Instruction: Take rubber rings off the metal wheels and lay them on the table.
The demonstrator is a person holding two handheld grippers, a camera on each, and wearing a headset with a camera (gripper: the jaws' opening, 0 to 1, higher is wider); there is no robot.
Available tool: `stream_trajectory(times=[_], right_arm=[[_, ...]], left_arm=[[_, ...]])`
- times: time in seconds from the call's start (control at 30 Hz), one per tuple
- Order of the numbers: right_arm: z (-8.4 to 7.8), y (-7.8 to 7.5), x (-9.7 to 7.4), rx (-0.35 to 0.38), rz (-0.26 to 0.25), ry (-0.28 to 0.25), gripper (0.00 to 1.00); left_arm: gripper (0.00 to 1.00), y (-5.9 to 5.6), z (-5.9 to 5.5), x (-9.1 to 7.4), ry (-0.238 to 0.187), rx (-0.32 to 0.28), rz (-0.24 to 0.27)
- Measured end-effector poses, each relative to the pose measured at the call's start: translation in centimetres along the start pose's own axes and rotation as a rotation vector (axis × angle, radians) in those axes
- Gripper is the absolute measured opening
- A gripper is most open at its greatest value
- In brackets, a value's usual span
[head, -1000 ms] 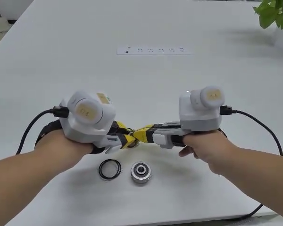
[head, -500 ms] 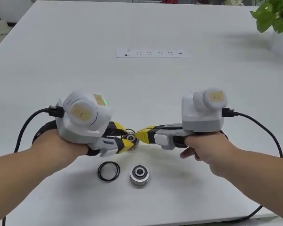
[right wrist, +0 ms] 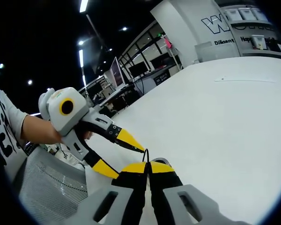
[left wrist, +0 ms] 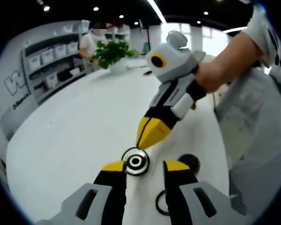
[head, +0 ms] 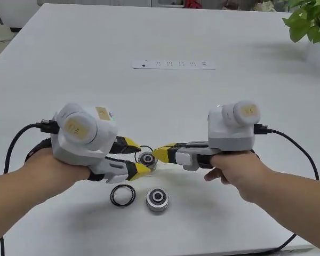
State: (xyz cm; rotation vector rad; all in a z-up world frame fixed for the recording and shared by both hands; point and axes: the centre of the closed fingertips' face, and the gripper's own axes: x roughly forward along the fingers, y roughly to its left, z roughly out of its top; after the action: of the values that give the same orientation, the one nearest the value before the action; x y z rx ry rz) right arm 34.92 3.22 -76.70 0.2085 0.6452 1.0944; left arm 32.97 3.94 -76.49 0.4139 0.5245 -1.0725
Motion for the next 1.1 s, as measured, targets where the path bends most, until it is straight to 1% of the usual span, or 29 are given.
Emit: stream_trajectory(times=[0.23,0.37,0.47,0.63,0.93,1.0,1.1], right_arm=[[0.9,0.9,-0.1,0.004,0.022,-0.021,0.00],[0.9,1.5,-0.1,-0.001,0.034,-0.018,0.00],[1.0,1.7,0.0,-0.008,0.041,-0.017,0.00],[1.2,2.3,0.1,-0.008,0.056,-0.019,0.00],[1.0,3.3,0.2,-0.005,0.081,-0.011,0.00],[0.8,3.8,0.3,-0.005,0.089,-0.007,0.00],[0.6,4.2,0.4,-0.003,0.099,0.001,0.00]], left_arm=[[0.38,-0.5,0.5,-1.3,-0.033,-0.008,-0.001],[0.42,-0.8,0.7,-2.1,-0.048,-0.005,-0.003],[0.44,-0.9,0.7,-2.8,-0.057,0.009,-0.001],[0.50,-1.0,0.7,-3.8,-0.071,0.005,0.002],[0.59,-1.1,-0.2,-5.5,-0.077,-0.018,0.015],[0.61,-1.2,-0.4,-5.8,-0.079,-0.022,0.019],[0.63,-1.3,-0.8,-6.1,-0.080,-0.028,0.024]])
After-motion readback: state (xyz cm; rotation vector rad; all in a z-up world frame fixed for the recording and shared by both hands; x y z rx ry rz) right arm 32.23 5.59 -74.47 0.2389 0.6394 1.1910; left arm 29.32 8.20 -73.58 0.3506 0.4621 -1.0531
